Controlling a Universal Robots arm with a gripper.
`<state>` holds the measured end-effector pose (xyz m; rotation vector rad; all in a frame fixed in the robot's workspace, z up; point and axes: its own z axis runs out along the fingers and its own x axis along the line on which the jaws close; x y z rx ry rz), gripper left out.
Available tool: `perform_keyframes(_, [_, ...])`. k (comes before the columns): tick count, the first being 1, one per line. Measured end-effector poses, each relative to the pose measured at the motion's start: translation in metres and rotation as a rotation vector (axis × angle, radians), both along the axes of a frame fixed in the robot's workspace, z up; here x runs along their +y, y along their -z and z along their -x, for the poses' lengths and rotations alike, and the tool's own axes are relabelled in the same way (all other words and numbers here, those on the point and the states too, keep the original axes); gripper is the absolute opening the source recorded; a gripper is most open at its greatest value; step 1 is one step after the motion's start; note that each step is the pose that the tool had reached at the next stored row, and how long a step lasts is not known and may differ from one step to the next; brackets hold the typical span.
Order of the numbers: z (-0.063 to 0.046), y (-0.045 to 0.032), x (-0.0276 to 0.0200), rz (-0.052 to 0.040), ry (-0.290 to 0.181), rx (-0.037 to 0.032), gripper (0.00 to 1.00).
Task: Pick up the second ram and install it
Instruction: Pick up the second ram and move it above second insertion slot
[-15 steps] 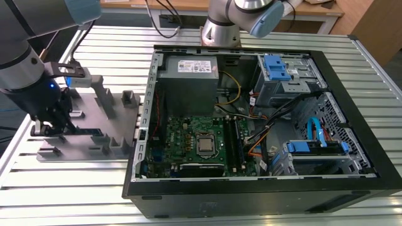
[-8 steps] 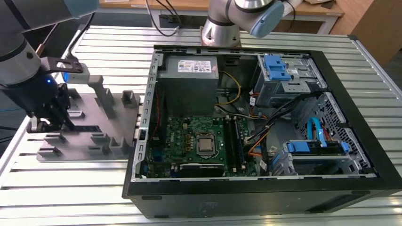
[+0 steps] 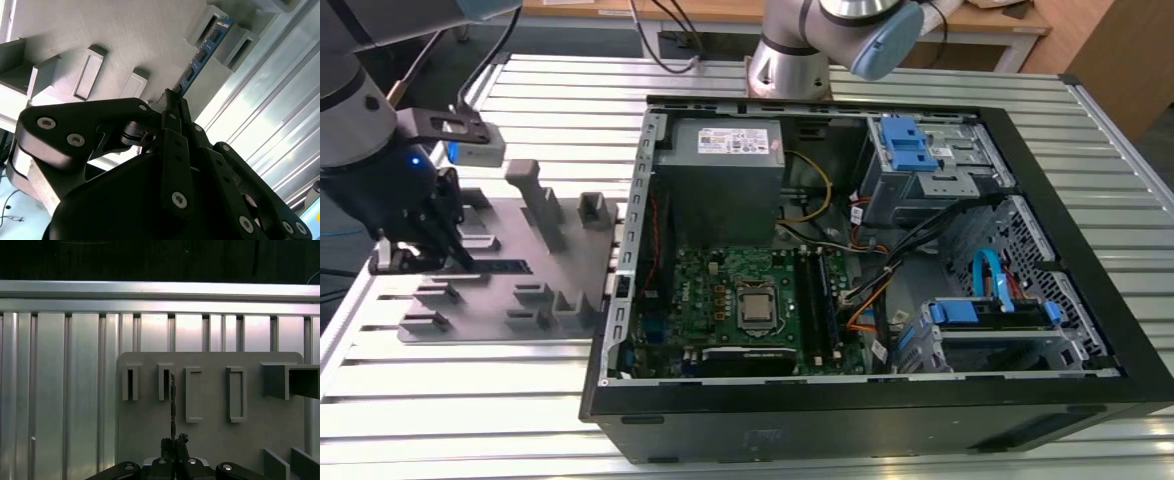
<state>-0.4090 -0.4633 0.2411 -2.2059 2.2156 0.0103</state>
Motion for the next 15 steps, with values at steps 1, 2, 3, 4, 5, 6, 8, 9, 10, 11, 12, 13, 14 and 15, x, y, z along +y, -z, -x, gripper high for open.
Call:
perform_keyframes(1, [0.0,-0.0016,0.0,-0.0008,0.0,0.0,0.14])
perform_keyframes(2, [0.0,-0.003,0.0,-0.0013,0.0,0.0,0.14])
perform_keyframes(3, [0.0,-0.0043,0.0,-0.0019,0.0,0.0,0.14])
perform_keyframes(4, [0.0,-0.0056,0.0,-0.0026,0.0,0.0,0.14])
perform_keyframes(5, [0.0,-0.0068,0.0,-0.0034,0.0,0.0,0.14])
perform_keyframes(6, [0.0,-0.0081,0.0,-0.004,0.0,0.0,0.14])
perform_keyframes(8, [0.0,-0.0109,0.0,-0.0055,0.0,-0.0001,0.14])
perform_keyframes(9, [0.0,-0.0126,0.0,-0.0061,0.0,0.0,0.14])
perform_keyframes(10, [0.0,-0.0143,0.0,-0.0067,0.0,0.0,0.14])
perform_keyframes(11, [0.0,-0.016,0.0,-0.0073,0.0,0.0001,0.14])
perform_keyframes(12, [0.0,-0.0175,0.0,-0.0081,0.0,0.0,0.14])
perform_keyframes(13, [0.0,-0.0192,0.0,-0.0088,0.0,-0.0001,0.14])
perform_keyframes(14, [0.0,-0.0209,0.0,-0.0095,0.0,0.0,0.14])
perform_keyframes(15, [0.0,-0.0226,0.0,-0.0102,0.0,-0.0001,0.14])
